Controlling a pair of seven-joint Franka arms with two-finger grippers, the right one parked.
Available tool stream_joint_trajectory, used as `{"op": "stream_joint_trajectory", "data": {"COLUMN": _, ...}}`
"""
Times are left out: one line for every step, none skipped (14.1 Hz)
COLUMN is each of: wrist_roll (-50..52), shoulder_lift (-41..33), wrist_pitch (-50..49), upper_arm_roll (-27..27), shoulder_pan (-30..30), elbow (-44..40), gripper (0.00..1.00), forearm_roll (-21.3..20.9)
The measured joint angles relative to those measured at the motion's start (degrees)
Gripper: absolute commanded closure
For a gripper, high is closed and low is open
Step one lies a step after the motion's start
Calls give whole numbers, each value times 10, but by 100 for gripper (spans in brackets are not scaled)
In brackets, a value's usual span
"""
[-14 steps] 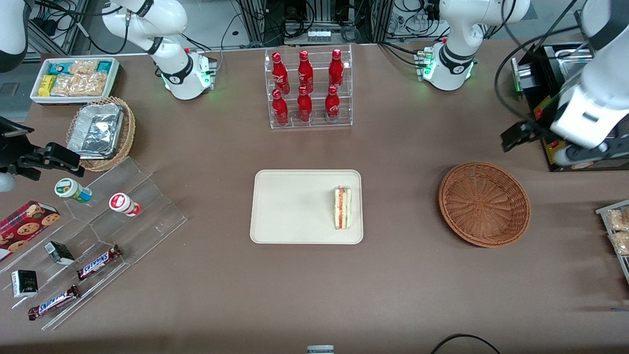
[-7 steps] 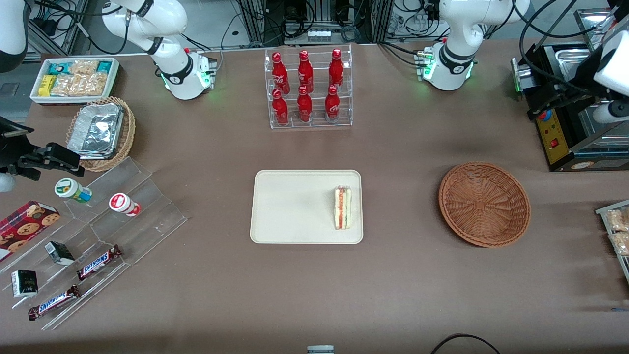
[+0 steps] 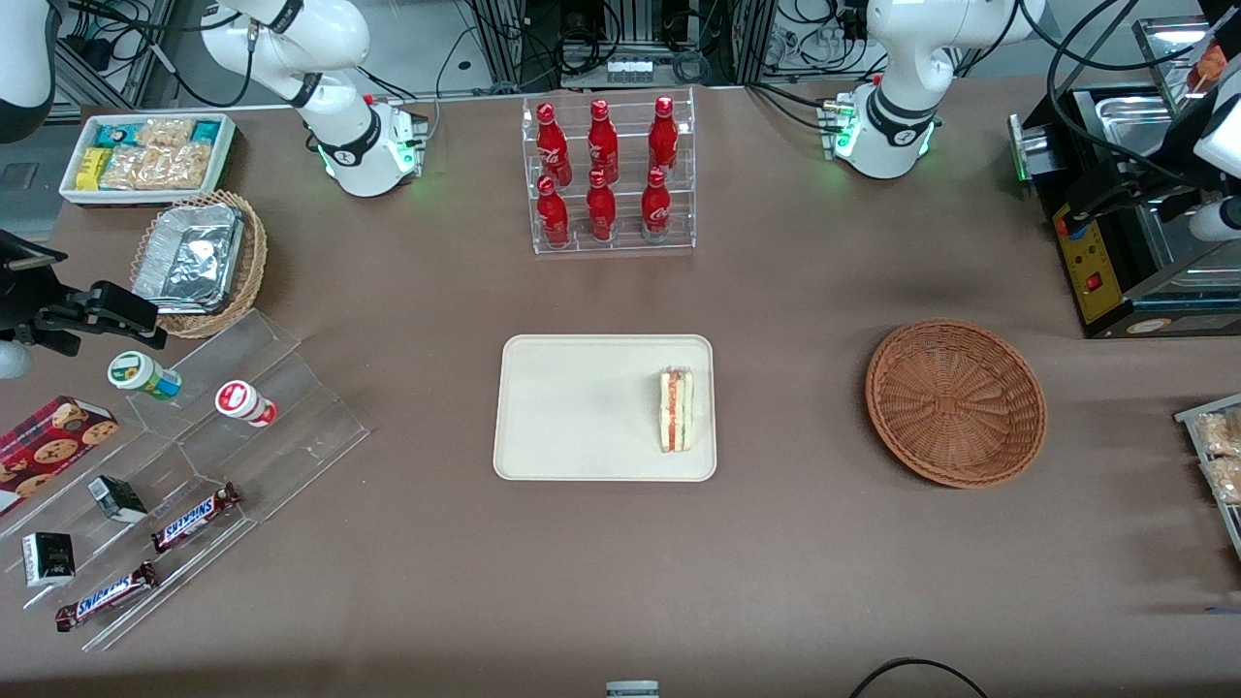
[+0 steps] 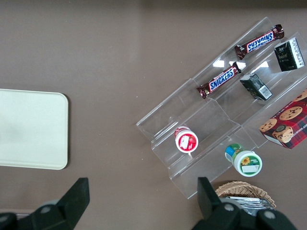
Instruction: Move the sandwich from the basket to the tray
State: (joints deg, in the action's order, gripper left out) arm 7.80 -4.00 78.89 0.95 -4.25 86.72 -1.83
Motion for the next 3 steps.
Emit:
{"op": "stream_joint_trajectory", "data": {"wrist_roll": 0, "shoulder_lift": 0, "wrist_pitch": 1, "upper_arm_roll": -1, "shoulder_pan": 0, "elbow": 0, "gripper": 0, "forearm_roll": 0}}
{"op": "stream_joint_trajectory", "data": {"wrist_roll": 0, "shoulder_lift": 0, "wrist_pitch": 2, "upper_arm_roll": -2, "shoulder_pan": 0, "elbow": 0, "gripper": 0, "forearm_roll": 0}}
{"op": "stream_joint_trajectory", "data": {"wrist_roll": 0, "shoulder_lift": 0, "wrist_pitch": 4, "upper_arm_roll": -2, "shoulder_pan": 0, "elbow": 0, "gripper": 0, "forearm_roll": 0}}
